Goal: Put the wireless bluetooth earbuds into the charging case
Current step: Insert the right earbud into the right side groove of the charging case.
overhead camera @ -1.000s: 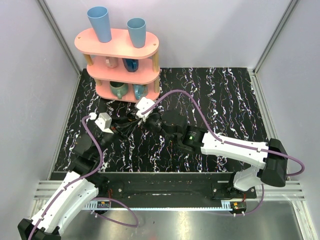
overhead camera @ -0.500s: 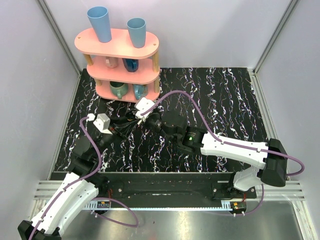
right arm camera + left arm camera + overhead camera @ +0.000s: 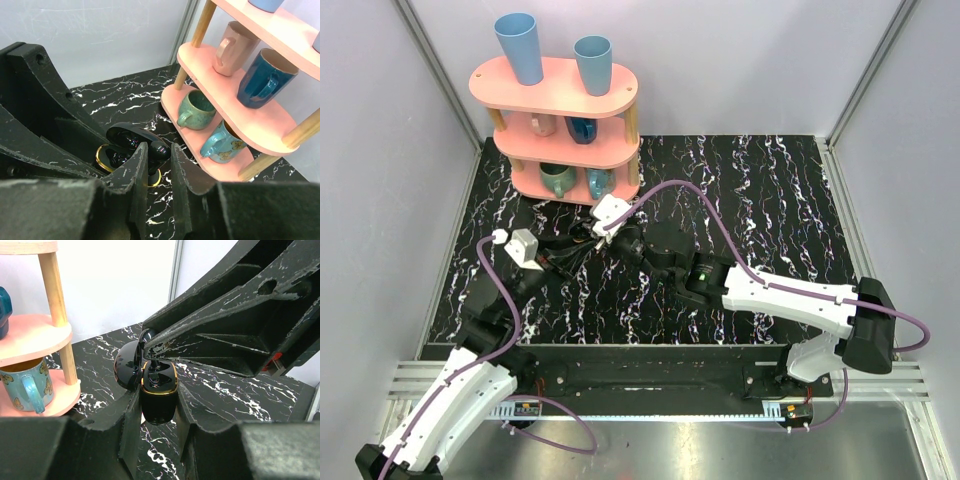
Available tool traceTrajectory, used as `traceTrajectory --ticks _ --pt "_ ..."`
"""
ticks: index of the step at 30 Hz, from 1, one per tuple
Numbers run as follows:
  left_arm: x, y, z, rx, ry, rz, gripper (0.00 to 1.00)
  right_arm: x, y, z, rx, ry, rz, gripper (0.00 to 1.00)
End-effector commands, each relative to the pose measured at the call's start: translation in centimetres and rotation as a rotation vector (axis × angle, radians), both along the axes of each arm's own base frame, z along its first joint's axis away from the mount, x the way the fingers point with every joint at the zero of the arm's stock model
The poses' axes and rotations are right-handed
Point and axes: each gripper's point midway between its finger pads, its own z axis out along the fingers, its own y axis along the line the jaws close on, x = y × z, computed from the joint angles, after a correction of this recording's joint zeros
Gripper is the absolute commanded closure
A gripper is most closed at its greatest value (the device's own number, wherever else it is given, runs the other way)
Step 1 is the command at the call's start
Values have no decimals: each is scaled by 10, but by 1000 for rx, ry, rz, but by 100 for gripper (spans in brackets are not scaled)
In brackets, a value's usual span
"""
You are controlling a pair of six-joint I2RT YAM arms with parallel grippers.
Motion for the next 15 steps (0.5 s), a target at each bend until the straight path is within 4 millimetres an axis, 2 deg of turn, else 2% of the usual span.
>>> traceTrajectory --ticks 1,8,15 --pt "-6 7 38 -75 -116 20 100 -16 2 6 26 38 69 80" --pt "-6 11 42 -90 -127 39 100 -15 -1 -1 -2 47 52 80" --pt "-3 11 39 -73 -126 46 100 -13 -5 10 -19 -1 38 81"
